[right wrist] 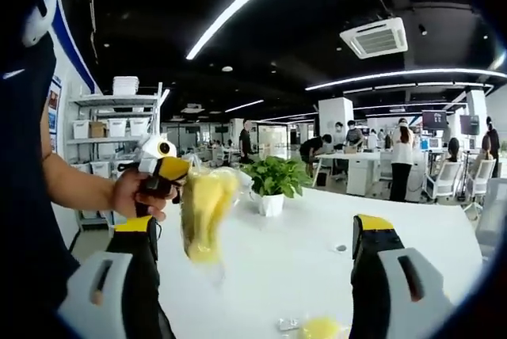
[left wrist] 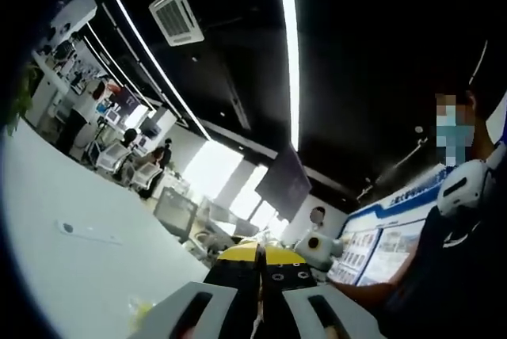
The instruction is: Compare the silicone blocks by pressing each to a similar depth, holding the contact briefly, and releasing to observe deformation and rebound differences across the visible hardness samples.
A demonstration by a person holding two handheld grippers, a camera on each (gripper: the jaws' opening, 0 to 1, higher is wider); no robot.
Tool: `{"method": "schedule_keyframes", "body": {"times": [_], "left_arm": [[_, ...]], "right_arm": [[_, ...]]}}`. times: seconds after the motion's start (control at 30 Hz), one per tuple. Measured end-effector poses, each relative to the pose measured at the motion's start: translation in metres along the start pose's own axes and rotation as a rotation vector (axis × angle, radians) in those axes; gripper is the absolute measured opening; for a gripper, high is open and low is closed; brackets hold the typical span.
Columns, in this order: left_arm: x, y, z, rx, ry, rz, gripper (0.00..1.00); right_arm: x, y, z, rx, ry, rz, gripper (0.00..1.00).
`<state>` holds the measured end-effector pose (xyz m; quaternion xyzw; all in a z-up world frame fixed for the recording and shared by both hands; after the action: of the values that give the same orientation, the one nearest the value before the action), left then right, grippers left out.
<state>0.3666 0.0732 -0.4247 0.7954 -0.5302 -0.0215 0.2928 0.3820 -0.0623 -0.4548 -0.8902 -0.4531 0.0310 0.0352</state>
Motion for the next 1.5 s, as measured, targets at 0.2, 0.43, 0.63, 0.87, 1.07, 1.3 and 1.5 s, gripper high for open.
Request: {"method": "schedule_keyframes", "body": {"times": [0.2,0.43,0.63,0.87,1.07,1.3,1.5], "left_arm": [[0.003,-0.013,0.001,-0.05,-0.018,-0.044,0.0],[0.006,-0.021,0.007,-0.061,-0.033,-0.053,0.0],[0.009,-0.021,0.011,-0.048,-0.043,-0.016,0.0],[0.012,-0.029,0.024,-0.042,-0.077,-0.01,0.0],[-0.003,-0.06,0.047,-0.149,-0.103,-0.021,0.0],[-0.011,-0.079,0.08,-0.217,-0.128,-0.035,0.0],[-0.023,-0.103,0.104,-0.274,-0.136,-0.074,0.0]], "right_arm": [[-0.028,0.021,0.008,0.006,0.009,0.108,0.97],[-0.06,0.039,0.02,0.02,-0.004,0.191,0.97],[-0.086,0.048,0.029,0.027,-0.001,0.259,0.97],[-0.106,0.053,0.036,0.007,-0.013,0.344,0.97],[-0.126,0.057,0.036,0.014,0.002,0.391,0.97],[-0.142,0.068,0.041,0.025,-0.003,0.434,0.97],[-0.149,0.069,0.043,0.021,-0.001,0.457,0.97]]}}
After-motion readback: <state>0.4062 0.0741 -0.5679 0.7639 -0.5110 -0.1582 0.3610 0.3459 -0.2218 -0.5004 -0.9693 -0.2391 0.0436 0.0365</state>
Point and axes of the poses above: the point that each gripper's makers call its tool centre point, and the gripper's own axes: x roughly forward along the fingers, y roughly to its right, z roughly out of its underside, the point moved 2 cm from there along -x, roughly backward along the fingers, and after that the axes turned 5 degrees about x, right-handed, at the moved point
